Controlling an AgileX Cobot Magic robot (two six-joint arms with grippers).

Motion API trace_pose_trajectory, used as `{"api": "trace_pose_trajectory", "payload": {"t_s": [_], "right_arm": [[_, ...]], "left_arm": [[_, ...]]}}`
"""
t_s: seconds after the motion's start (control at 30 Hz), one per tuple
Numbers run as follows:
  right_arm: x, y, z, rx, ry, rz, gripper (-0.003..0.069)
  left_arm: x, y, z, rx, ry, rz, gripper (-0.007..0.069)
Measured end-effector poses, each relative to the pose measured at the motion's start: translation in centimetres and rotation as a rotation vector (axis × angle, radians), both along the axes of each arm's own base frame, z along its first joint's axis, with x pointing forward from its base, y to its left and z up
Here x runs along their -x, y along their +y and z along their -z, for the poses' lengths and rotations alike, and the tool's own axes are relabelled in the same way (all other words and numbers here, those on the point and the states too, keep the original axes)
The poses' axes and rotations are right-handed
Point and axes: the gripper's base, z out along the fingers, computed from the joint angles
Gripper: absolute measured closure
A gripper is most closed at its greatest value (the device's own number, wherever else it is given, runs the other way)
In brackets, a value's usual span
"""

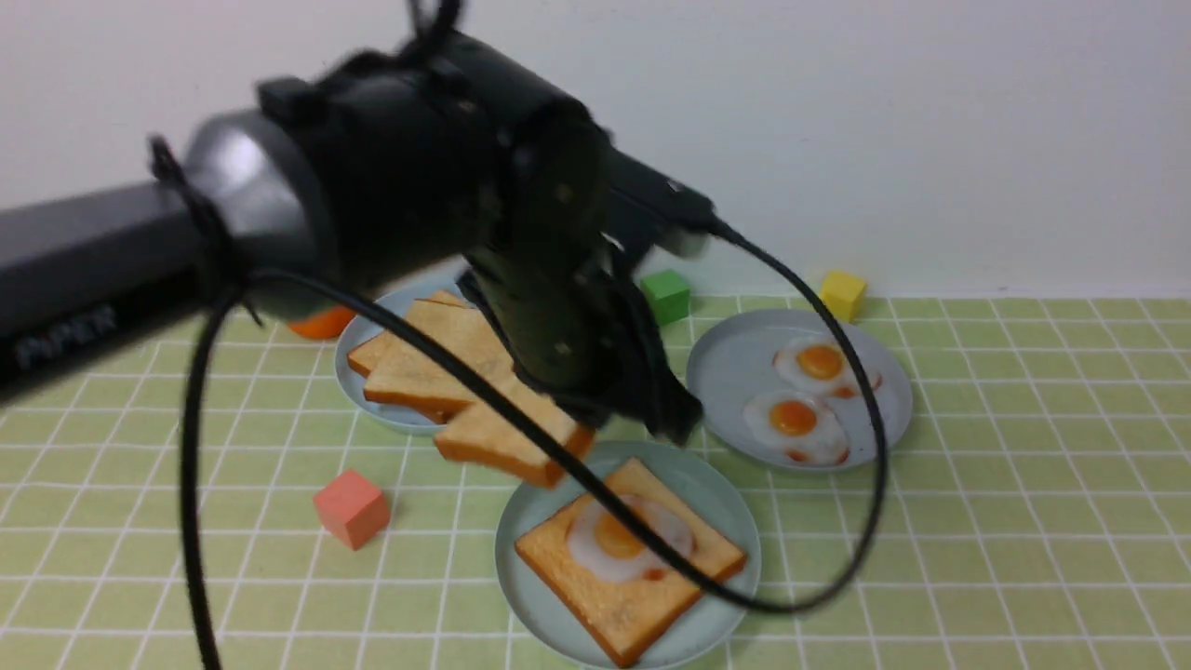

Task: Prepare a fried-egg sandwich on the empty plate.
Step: Use the left arm to place a slice of bread on the fried egg in the middle

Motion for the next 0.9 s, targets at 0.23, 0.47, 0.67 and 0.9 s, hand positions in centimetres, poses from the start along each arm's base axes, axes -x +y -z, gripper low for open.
{"api": "trace_pose_trajectory", "payload": {"t_s": [0.23, 0.47, 0.67, 0.9], "right_arm": [[2.1, -0.7, -0.4, -0.008, -0.056, -0.001, 0.0624], [2.2, -0.8, 0.4, 0.004, -0.040, 0.002, 0.0624], [2.0, -0.8, 0.9, 0.015, -0.025, 0.005, 0.0624], [1.9, -0.7, 0.8, 0.007, -0.044, 0.010, 0.0624]], "left_arm": [[1.4, -4.1, 4.3, -0.112, -0.025, 0.095, 0.0609], [1.7, -5.0, 5.7, -0.141, -0.016, 0.146, 0.0609], [1.8, -5.0, 6.0, -0.150, -0.001, 0.147, 0.0609], [1.8, -5.4, 7.4, -0.143, 0.046, 0.139, 0.0609]]}}
